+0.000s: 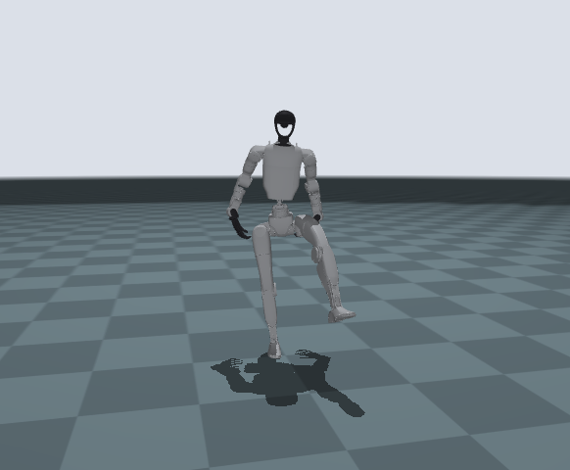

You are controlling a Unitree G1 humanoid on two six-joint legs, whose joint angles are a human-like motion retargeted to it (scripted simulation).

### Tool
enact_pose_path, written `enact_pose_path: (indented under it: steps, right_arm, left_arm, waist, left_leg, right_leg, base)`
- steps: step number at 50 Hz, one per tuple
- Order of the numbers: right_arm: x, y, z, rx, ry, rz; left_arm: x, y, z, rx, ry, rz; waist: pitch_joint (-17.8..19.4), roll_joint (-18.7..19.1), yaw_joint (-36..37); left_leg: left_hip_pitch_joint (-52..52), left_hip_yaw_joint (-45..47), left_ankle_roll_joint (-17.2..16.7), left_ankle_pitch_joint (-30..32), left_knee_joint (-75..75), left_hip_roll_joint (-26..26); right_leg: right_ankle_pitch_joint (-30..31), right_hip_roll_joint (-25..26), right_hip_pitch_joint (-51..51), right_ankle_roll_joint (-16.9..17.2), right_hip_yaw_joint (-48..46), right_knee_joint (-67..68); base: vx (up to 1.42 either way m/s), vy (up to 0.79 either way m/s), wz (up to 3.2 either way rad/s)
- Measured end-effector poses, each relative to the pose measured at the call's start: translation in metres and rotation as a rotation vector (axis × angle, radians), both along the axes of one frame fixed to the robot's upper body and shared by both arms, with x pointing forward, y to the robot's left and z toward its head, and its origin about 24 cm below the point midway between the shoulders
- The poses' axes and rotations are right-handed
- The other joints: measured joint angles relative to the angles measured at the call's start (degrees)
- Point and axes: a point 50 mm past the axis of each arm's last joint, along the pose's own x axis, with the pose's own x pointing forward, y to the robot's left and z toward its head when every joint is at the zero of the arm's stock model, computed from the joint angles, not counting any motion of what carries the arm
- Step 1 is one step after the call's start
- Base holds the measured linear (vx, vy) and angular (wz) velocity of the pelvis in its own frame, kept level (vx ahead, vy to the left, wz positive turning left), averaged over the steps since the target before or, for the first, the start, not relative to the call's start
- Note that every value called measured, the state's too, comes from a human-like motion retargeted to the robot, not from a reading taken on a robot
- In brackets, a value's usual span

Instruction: Kungfu

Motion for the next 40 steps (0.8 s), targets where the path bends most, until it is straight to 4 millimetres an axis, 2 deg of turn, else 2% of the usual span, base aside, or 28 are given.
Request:
enact_pose_path:
  steps: [2, 3, 5, 7, 8, 10, 13, 15, 17, 22, 25, 27, 29, 31, 33, 35, 37, 40]
  right_arm:
    - [0.006, 0.008, 0.001, 0.083, -0.017, 0.028]
    - [0.008, 0.012, 0.001, 0.116, -0.023, 0.039]
    - [0.012, 0.021, -0.001, 0.153, -0.030, 0.059]
    - [0.018, 0.028, -0.004, 0.172, -0.040, 0.081]
    - [0.020, 0.031, -0.005, 0.172, -0.051, 0.075]
    - [0.022, 0.033, -0.006, 0.166, -0.079, 0.042]
    - [0.024, 0.035, -0.005, 0.159, -0.104, 0.006]
    - [0.021, 0.031, -0.005, 0.146, -0.093, 0.006]
    - [0.025, 0.030, -0.009, 0.156, -0.064, 0.014]
    - [0.021, 0.037, -0.014, 0.172, -0.015, -0.070]
    - [0.011, 0.042, -0.017, 0.138, 0.027, -0.138]
    - [0.004, 0.045, -0.019, 0.084, 0.048, -0.205]
    - [-0.006, 0.046, -0.020, 0.024, 0.064, -0.276]
    - [-0.014, 0.047, -0.020, -0.034, 0.070, -0.355]
    - [-0.016, 0.046, -0.021, -0.084, 0.060, -0.438]
    - [-0.013, 0.045, -0.024, -0.126, 0.050, -0.546]
    - [0.001, 0.043, -0.027, -0.147, -0.002, -0.692]
    - [0.039, 0.035, -0.029, -0.128, -0.161, -0.931]
  left_arm:
    - [0.012, -0.002, 0.000, -0.124, -0.020, -0.098]
    - [0.019, -0.001, -0.001, -0.170, -0.029, -0.153]
    - [0.033, 0.001, -0.003, -0.214, -0.061, -0.236]
    - [0.043, 0.006, -0.004, -0.227, -0.100, -0.261]
    - [0.046, 0.006, -0.004, -0.234, -0.112, -0.264]
    - [0.050, 0.007, -0.004, -0.250, -0.115, -0.266]
    - [0.058, 0.011, -0.006, -0.240, -0.131, -0.291]
    - [0.070, 0.022, -0.007, -0.203, -0.149, -0.313]
    - [0.100, 0.050, -0.008, -0.102, -0.174, -0.335]
    - [0.165, 0.090, -0.006, 0.114, -0.289, -0.364]
    - [0.216, 0.106, 0.001, 0.261, -0.419, -0.351]
    - [0.261, 0.108, 0.009, 0.334, -0.550, -0.329]
    - [0.314, 0.098, 0.024, 0.350, -0.721, -0.301]
    - [0.372, 0.077, 0.047, 0.297, -0.920, -0.269]
    - [0.426, 0.043, 0.080, 0.181, -1.137, -0.252]
    - [0.469, -0.002, 0.119, 0.025, -1.349, -0.269]
    - [0.496, -0.045, 0.161, -0.138, -1.536, -0.307]
    - [0.516, -0.098, 0.224, -0.370, -1.768, -0.337]
  waist:
    - [0.3, -0.7, 1.2]
    - [-0.2, -0.9, 1.5]
    - [-2.0, -0.4, -0.2]
    - [-3.8, 1.3, -0.8]
    - [-5.1, 2.1, -1.6]
    - [-8.7, 3.4, -4.3]
    - [-12.8, 4.3, -8.9]
    - [-14.8, 4.4, -11.9]
    - [-14.8, 4.9, -15.9]
    - [-14.8, 2.7, -18.1]
    - [-14.8, 1.7, -17.6]
    - [-14.8, 1.1, -16.5]
    - [-14.8, 0.2, -15.1]
    - [-14.8, -0.4, -13.6]
    - [-14.5, -1.0, -12.0]
    - [-14.2, -1.0, -11.4]
    - [-13.9, -0.8, -10.2]
    - [-13.4, 0.3, -8.8]
  left_leg:
    - [1.8, 1.4, -5.0, 2.2, 14.3, 0.1]
    - [2.9, 4.1, -7.2, 1.4, 21.4, 1.6]
    - [6.2, 11.4, -7.2, -1.9, 35.9, 6.4]
    - [9.1, 11.0, -10.8, -4.8, 51.2, 10.4]
    - [10.4, 9.6, -13.7, -4.8, 57.1, 8.6]
    - [12.8, 9.1, -19.4, -4.5, 66.3, 0.7]
    - [19.0, 16.3, -19.4, -4.8, 76.1, -5.5]
    - [22.0, 17.9, -19.4, -4.8, 80.5, -9.1]
    - [22.7, 16.4, -19.4, -4.9, 84.2, -11.0]
    - [24.4, 16.9, -19.4, -5.8, 80.9, -14.1]
    - [21.9, 14.3, -19.4, -7.7, 75.0, -15.3]
    - [19.7, 11.3, -19.4, -8.4, 70.6, -15.3]
    - [18.1, 8.2, -19.4, -8.6, 65.9, -14.4]
    - [16.9, 5.9, -18.9, -9.3, 61.1, -12.0]
    - [15.2, 3.7, -17.5, -8.2, 55.6, -11.6]
    - [14.3, 4.6, -16.6, -9.5, 50.2, -8.6]
    - [13.2, 5.2, -13.3, -9.4, 44.8, -6.3]
    - [11.5, 3.3, -13.0, -8.0, 35.5, -6.4]
  right_leg:
    - [-0.3, -0.6, 0.6, 0.7, 0.5, 0.1]
    - [-0.6, -0.6, 0.4, 0.9, 0.4, 0.1]
    - [-1.0, -0.3, -0.1, 0.7, -0.9, -0.5]
    - [-2.0, 2.4, -0.7, 0.0, -0.5, -0.4]
    - [-2.1, 2.8, -1.1, 0.1, -0.3, -1.1]
    - [-2.3, 1.5, -3.3, 1.0, -0.8, -2.2]
    - [-2.5, -2.6, -6.3, 2.8, -3.0, -4.0]
    - [-3.2, -4.8, -8.1, 3.4, -4.8, -4.1]
    - [-5.4, -5.4, -10.2, 3.0, -7.8, -1.5]
    - [-7.4, -6.8, -10.7, 3.1, -9.5, -1.0]
    - [-8.7, -5.5, -10.0, 2.8, -9.0, -1.3]
    - [-9.3, -3.9, -9.1, 2.5, -8.2, -1.7]
    - [-9.7, -2.2, -7.5, 2.0, -7.8, -2.3]
    - [-9.7, -0.1, -5.8, 1.7, -6.9, -3.1]
    - [-9.5, 0.7, -4.2, 2.3, -7.0, -3.8]
    - [-9.7, 1.8, -3.4, 3.0, -6.3, -3.7]
    - [-9.5, 2.3, -2.6, 3.7, -5.3, -3.7]
    - [-8.9, 2.6, -1.9, 5.4, -2.6, -3.3]
  base:
    - [0.14, -0.04, -0.52]
    - [0.22, -0.07, 0.03]
    - [0.26, -0.14, 0.47]
    - [0.26, -0.16, 0.13]
    - [0.21, 0.01, 0.38]
    - [0.16, 0.18, 1.00]
    - [0.10, 0.18, 1.64]
    - [0.09, -0.06, 1.83]
    - [0.06, -0.17, 1.93]
    - [0.09, -0.12, 0.85]
    - [0.10, -0.15, 0.08]
    - [0.20, -0.23, -0.28]
    - [0.21, -0.30, -0.47]
    - [0.19, -0.29, -0.59]
    - [0.14, -0.16, -0.74]
    - [0.14, -0.13, -0.70]
    - [0.15, -0.08, -1.13]
    - [0.07, 0.04, -1.75]
